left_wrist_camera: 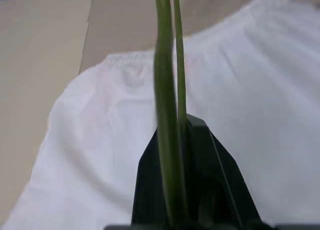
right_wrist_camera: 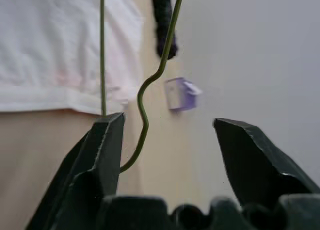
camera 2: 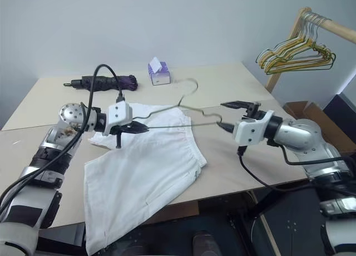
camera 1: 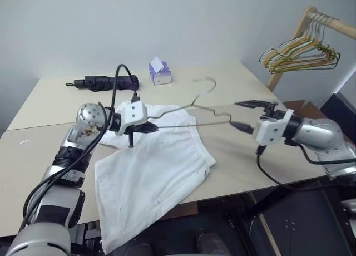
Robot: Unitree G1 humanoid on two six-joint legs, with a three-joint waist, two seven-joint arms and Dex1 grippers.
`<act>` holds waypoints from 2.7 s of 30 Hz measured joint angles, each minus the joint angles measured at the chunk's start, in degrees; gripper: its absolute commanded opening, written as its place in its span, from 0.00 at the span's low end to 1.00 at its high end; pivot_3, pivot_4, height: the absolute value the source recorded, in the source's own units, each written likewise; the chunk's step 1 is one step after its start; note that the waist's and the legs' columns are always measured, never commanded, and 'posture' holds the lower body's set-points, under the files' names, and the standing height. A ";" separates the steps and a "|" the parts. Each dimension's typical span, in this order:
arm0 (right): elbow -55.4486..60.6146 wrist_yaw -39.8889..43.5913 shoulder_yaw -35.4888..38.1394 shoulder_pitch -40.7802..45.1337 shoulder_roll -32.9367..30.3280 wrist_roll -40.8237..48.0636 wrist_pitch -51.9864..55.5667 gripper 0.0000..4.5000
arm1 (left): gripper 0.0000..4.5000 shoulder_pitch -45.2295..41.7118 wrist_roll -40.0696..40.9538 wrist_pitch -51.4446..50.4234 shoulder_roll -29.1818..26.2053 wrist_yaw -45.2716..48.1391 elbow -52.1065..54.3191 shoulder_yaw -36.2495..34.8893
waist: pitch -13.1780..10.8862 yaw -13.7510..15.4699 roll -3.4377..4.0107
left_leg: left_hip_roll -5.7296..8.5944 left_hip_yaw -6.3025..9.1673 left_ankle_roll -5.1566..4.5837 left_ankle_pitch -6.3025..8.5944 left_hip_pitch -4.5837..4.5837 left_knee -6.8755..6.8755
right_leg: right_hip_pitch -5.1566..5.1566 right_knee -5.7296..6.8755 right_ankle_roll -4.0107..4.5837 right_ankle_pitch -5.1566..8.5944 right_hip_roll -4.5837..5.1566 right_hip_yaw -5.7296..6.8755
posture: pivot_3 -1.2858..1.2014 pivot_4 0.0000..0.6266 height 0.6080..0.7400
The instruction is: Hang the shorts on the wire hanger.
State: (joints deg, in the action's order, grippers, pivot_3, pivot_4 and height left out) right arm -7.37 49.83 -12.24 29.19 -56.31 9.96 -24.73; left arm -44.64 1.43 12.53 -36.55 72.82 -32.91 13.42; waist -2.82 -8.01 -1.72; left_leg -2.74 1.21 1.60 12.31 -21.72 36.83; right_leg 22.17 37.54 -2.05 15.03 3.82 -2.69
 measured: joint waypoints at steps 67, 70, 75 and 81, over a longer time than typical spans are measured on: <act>-30.52 21.93 -0.06 13.52 11.71 4.70 83.37 0.00 | 1.00 14.65 23.46 -22.31 -2.06 3.18 26.23 -14.75 | 0.00 2.84 0.08 | 0.00 0.02 -0.07 0.04 -0.20 0.11 | 0.17 0.03 -0.04 0.02 -0.04 0.09 | 0.51 0.02 1.00; -32.99 23.26 -1.18 14.99 11.79 4.05 83.44 0.00 | 1.00 15.17 23.46 -22.75 -2.39 3.08 27.01 -14.76 | 0.00 3.24 0.08 | 0.00 0.02 -0.07 0.04 -0.20 0.12 | 0.17 0.03 -0.04 0.02 -0.04 0.10 | 0.52 0.02 1.00; -33.69 26.49 -1.29 15.18 11.43 3.94 83.41 0.00 | 1.00 15.42 23.47 -22.86 -2.55 2.78 27.59 -14.76 | 0.00 3.97 0.09 | 0.00 0.01 -0.07 0.04 -0.18 0.11 | 0.17 0.04 -0.04 0.02 -0.04 0.09 | 0.52 0.02 1.00; -32.27 30.45 -1.45 14.42 8.90 3.97 83.19 0.00 | 1.00 15.68 23.47 -22.85 -3.04 2.40 27.59 -14.91 | 0.00 4.13 0.09 | 0.00 0.00 -0.07 0.05 -0.19 0.12 | 0.17 0.03 -0.04 0.02 -0.04 0.09 | 0.52 0.01 1.00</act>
State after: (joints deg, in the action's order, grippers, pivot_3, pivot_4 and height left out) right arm -39.64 80.28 -13.69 43.61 -47.41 13.93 58.45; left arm -28.95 24.90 -10.31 -39.59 75.22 -5.33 -1.49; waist -2.82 -3.89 -1.64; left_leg -2.75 1.21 1.53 12.36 -21.91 36.94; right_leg 22.34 37.58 -2.09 15.05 3.78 -2.60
